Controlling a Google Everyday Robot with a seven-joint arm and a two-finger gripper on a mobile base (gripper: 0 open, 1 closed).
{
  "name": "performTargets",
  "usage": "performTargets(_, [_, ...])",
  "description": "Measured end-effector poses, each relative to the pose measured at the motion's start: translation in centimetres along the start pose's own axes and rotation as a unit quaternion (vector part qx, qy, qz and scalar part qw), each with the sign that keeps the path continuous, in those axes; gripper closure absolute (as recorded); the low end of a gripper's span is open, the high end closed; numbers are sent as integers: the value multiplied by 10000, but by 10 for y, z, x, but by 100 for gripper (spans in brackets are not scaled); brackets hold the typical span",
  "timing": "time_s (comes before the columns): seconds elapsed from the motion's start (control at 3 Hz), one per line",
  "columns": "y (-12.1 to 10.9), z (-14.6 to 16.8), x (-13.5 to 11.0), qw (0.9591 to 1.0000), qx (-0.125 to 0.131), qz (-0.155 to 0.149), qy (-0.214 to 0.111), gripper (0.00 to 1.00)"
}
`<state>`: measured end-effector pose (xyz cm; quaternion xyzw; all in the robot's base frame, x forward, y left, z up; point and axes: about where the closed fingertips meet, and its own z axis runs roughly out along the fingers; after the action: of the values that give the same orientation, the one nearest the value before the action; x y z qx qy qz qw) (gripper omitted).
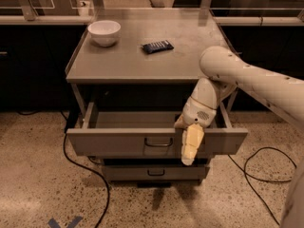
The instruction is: Open top drawer
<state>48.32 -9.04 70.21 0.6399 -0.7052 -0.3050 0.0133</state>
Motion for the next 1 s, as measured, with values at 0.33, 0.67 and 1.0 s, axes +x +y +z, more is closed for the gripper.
performTargets(0.33, [57, -7, 0, 9996, -77, 246, 107, 0])
performTargets(0.67, [57, -7, 0, 9996, -77, 246, 107, 0])
performTargets(1.0, [54, 0, 2, 9995, -136, 248, 128, 0])
